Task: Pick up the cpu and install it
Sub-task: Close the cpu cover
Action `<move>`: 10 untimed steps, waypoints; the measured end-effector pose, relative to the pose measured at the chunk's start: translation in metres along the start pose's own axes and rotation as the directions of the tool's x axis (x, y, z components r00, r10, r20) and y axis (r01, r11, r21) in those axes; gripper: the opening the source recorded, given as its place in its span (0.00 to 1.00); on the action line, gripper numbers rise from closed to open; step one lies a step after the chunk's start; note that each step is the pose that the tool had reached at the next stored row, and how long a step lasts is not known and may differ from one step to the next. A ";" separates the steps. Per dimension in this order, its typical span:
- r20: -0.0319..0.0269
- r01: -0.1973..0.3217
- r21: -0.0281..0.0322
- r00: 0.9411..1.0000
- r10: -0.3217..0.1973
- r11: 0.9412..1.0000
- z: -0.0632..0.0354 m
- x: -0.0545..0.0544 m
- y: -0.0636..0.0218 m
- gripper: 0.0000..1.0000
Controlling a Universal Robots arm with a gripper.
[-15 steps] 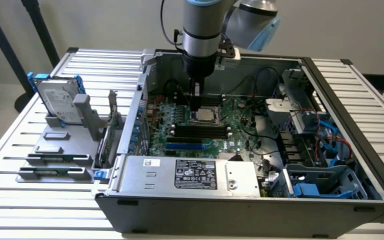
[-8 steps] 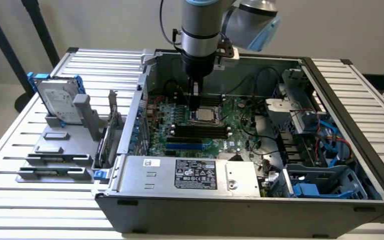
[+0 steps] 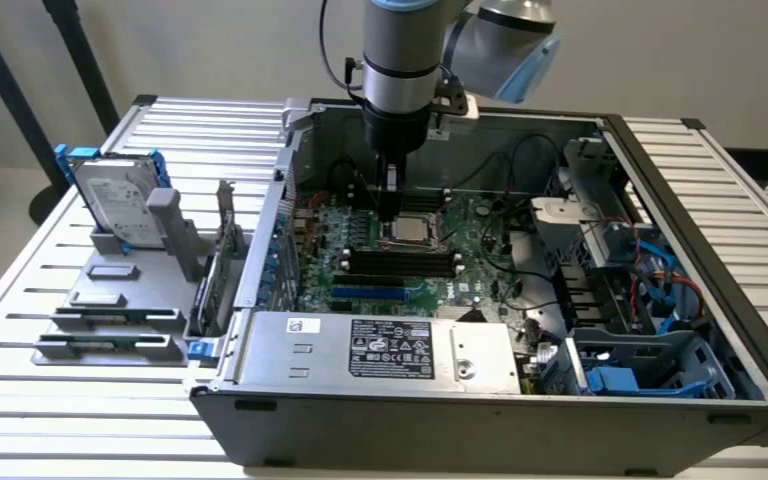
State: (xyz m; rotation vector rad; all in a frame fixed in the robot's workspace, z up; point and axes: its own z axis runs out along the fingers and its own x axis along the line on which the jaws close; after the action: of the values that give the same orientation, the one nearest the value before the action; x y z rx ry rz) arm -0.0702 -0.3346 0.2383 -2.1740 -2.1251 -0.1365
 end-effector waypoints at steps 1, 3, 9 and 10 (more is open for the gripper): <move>0.000 -0.001 0.000 1.000 0.001 1.000 -0.0001 0.000 0.0000 0.63; 0.000 -0.005 -0.001 1.000 0.005 1.000 -0.0004 -0.001 0.0000 0.63; -0.001 -0.009 -0.001 1.000 0.009 1.000 -0.0022 -0.003 0.0000 0.42; -0.001 -0.010 -0.001 1.000 0.010 1.000 -0.0031 -0.003 0.0000 0.36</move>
State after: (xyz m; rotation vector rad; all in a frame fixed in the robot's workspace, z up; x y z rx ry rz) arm -0.0702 -0.3383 0.2409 -2.1841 -2.1146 -0.1376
